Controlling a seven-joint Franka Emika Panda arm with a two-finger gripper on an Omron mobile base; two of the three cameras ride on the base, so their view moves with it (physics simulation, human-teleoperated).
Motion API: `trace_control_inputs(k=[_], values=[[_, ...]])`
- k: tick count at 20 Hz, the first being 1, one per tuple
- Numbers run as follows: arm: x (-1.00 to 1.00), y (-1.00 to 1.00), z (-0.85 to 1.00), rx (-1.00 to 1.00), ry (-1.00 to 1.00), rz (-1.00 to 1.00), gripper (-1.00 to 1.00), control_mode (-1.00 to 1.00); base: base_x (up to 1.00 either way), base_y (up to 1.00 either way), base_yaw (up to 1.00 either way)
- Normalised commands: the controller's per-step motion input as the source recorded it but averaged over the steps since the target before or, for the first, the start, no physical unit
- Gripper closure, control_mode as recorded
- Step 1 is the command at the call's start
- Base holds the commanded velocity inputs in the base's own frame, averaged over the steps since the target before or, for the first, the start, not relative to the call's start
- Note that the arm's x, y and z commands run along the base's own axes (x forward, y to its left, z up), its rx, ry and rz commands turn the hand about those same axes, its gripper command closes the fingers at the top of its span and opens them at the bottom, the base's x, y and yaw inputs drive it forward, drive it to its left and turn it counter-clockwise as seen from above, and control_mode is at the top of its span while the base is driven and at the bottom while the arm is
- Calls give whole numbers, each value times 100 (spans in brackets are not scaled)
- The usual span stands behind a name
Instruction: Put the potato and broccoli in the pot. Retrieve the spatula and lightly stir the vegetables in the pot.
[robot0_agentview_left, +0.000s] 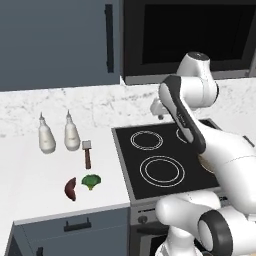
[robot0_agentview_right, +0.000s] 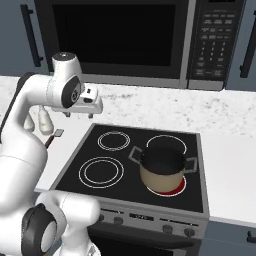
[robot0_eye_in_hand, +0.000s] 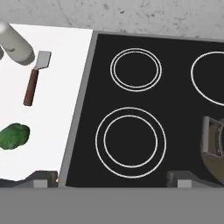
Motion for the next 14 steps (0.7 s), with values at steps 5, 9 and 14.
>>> trace_control_inputs(k=[5, 9, 14], values=[[29, 8, 0, 0, 1, 0, -100, -100, 34, 7, 0], [-3, 23, 0, 0, 0, 0, -100, -100, 0, 0, 0], [-36, 92, -8, -10, 0, 5, -100, -100, 0, 0, 0]])
